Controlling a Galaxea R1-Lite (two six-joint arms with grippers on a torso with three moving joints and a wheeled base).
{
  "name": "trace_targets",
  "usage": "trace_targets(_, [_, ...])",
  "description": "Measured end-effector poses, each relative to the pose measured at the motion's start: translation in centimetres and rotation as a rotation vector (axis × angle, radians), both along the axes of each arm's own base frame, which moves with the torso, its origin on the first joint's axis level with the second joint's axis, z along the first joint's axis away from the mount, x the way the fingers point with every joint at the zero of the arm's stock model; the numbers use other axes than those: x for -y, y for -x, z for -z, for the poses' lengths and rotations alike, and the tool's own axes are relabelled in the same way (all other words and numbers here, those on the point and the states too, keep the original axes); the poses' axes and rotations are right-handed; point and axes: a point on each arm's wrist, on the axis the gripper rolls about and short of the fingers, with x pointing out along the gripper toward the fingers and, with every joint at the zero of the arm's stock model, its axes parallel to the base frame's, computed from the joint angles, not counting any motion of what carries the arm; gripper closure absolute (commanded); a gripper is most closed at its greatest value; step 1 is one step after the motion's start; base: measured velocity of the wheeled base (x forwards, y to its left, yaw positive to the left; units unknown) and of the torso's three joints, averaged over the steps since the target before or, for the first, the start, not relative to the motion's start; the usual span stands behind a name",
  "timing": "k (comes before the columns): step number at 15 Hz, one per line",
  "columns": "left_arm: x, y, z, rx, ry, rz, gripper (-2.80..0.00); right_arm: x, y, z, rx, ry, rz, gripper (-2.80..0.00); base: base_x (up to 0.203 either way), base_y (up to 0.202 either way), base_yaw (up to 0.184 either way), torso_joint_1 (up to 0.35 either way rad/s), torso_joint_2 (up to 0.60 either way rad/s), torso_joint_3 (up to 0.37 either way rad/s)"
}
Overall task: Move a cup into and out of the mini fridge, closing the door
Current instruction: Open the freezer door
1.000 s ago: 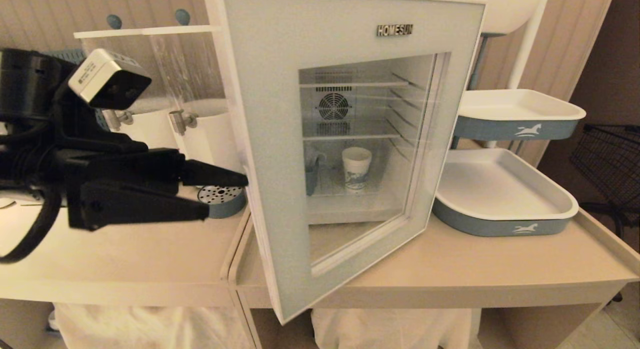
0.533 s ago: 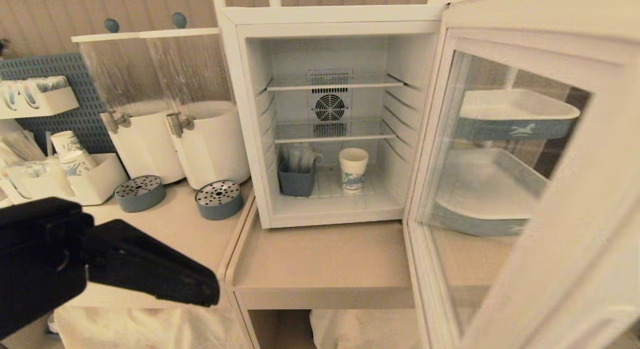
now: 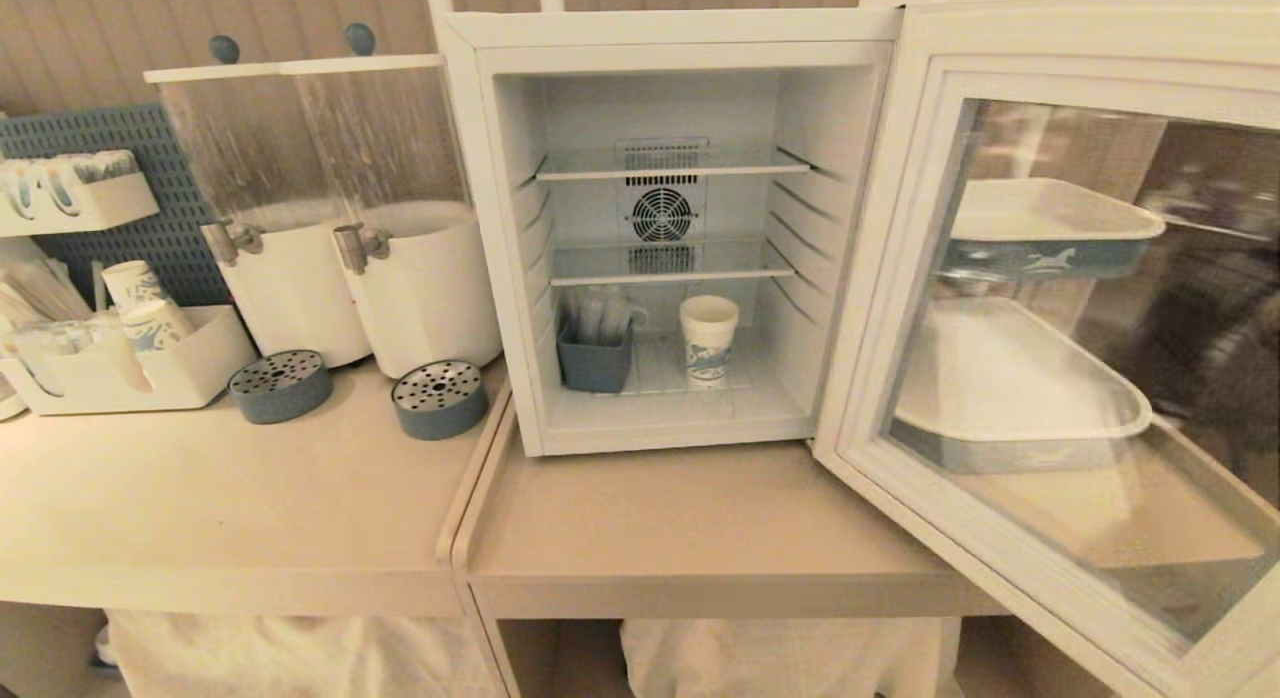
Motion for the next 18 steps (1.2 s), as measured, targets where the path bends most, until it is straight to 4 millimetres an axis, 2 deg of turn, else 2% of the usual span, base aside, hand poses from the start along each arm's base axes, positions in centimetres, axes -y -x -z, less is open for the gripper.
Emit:
trace_targets(1, [-0.6,0.7,0.3,0.01,0.019,-0.104,0.0,0.0,0.0,0.0,0.0,0.0,0.001,0.0,0.0,0.0,0.0,0.0,0.0,0.0])
trace_targets(4, [-1.7,2.6,1.2,0.001,0.048,-0.261,0.0,0.0,0.0,0.0,0.0,-0.001,0.0,0.0,0.0,0.0,0.0,0.0,0.0,0.0])
trace_targets(6, [-1.8,5.0,2.3,-0.008,0.065,-0.401,0.0,0.0,0.0,0.0,0.001,-0.001,-0.001,0.0,0.0,0.0,0.0,0.0,0.0,0.0])
trace_targets(9, [-0.6,9.8,5.1,-0.045,0.069,-0.466,0.0,0.0,0.0,0.0,0.001,-0.004,0.0,0.0,0.0,0.0,0.0,0.0,0.0,0.0])
trace_targets(12, [-0.2,13.6,9.3,-0.098,0.04,-0.505,0.0,0.0,0.0,0.0,0.0,-0.001,-0.001,0.0,0.0,0.0,0.0,0.0,0.0,0.0])
trace_targets(14, [-0.3,14.6,11.6,-0.149,0.012,-0.578,0.0,0.0,0.0,0.0,0.0,-0.001,-0.001,0.0,0.0,0.0,0.0,0.0,0.0,0.0])
trace_targets(15, [-0.4,14.8,12.0,-0.136,0.021,-0.6,0.0,0.0,0.0,0.0,-0.001,-0.001,0.0,0.0,0.0,0.0,0.0,0.0,0.0,0.0])
trace_targets(16, [-0.5,14.3,12.3,-0.122,0.031,-0.641,0.0,0.0,0.0,0.0,-0.002,0.0,0.001,0.0,0.0,0.0,0.0,0.0,0.0,0.0])
trace_targets(18, [-0.6,11.6,13.9,-0.123,0.01,-0.709,0.0,0.0,0.0,0.0,0.0,-0.002,0.001,0.0,0.0,0.0,0.0,0.0,0.0,0.0])
